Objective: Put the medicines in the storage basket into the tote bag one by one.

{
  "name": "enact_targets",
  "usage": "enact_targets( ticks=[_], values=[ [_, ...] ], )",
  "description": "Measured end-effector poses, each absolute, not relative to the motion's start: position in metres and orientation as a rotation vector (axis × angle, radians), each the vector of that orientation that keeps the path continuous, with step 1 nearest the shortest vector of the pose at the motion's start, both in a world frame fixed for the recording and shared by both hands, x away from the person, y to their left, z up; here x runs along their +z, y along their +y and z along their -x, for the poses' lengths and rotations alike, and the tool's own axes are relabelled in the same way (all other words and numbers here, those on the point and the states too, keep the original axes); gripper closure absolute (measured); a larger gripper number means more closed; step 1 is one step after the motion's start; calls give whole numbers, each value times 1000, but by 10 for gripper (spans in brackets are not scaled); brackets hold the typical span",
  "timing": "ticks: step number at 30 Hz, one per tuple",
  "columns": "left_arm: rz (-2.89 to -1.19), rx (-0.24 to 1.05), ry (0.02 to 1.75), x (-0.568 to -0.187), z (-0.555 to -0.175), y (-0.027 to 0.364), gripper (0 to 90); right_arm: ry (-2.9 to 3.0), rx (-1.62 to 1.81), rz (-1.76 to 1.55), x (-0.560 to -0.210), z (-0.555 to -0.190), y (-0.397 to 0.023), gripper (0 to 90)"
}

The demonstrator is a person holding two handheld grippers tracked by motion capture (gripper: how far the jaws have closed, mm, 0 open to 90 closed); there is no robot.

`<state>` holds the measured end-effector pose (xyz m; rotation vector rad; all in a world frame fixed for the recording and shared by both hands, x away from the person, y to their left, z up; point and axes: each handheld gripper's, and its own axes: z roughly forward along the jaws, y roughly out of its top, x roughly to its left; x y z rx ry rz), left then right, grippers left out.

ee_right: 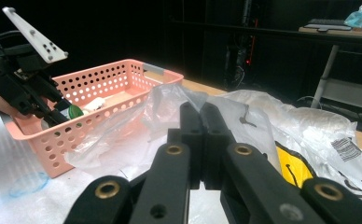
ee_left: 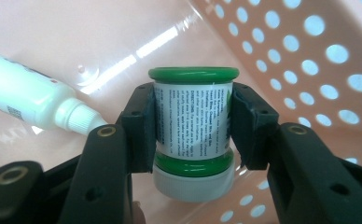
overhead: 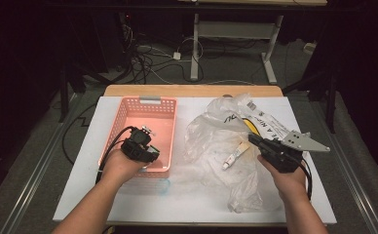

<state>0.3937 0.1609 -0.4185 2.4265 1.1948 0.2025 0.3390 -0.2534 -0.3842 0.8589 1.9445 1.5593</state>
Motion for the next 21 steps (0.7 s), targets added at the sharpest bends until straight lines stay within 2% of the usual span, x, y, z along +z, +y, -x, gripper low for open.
enact_targets(
  ticks=[10, 21],
  values=[
    [-2346, 328, 1130, -415, -379, 163, 544, 1947, 1557, -858, -385, -339, -253, 900],
    [-2195, 390, 1080, -414, -363, 176, 544, 1948, 1551, -876, -387, -340, -253, 900]
  ],
)
